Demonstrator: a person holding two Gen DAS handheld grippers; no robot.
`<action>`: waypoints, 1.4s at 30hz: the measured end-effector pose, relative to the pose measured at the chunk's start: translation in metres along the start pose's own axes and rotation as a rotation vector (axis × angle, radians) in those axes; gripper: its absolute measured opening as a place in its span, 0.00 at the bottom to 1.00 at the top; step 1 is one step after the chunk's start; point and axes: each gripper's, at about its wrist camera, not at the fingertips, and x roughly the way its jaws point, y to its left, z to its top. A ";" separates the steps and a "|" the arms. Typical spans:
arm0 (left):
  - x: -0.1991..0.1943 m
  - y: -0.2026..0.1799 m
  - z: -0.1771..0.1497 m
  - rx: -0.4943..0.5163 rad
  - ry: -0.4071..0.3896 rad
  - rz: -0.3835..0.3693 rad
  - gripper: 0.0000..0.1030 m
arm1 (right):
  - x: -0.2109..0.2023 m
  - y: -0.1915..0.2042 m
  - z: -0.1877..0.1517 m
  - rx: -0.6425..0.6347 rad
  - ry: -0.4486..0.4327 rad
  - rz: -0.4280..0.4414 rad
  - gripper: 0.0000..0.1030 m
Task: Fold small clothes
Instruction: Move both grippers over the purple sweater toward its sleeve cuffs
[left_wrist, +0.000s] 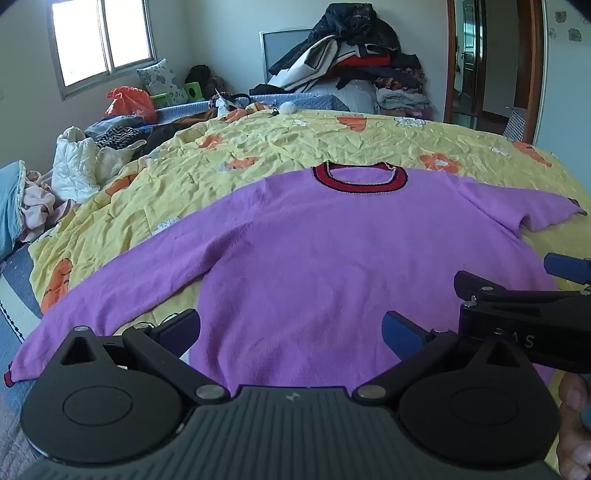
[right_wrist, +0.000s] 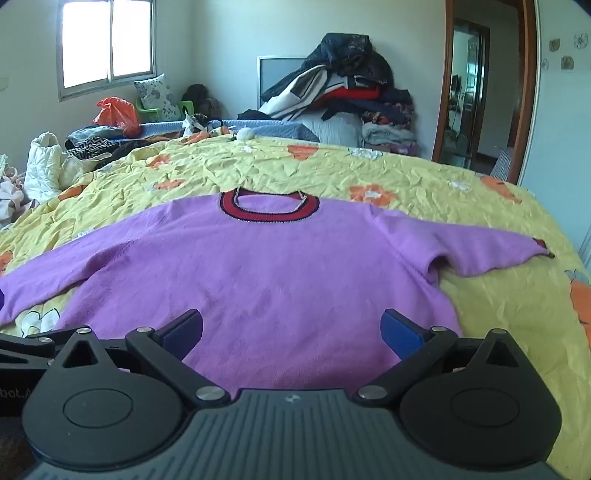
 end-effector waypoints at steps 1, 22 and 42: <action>0.000 0.000 0.000 0.000 -0.001 0.000 1.00 | -0.001 0.001 0.000 -0.007 -0.007 -0.004 1.00; 0.012 -0.003 0.010 -0.006 0.046 0.020 1.00 | 0.018 -0.003 0.003 0.002 0.054 0.024 1.00; 0.052 -0.014 0.037 -0.104 0.146 0.069 1.00 | 0.073 -0.034 0.021 0.038 0.123 0.108 1.00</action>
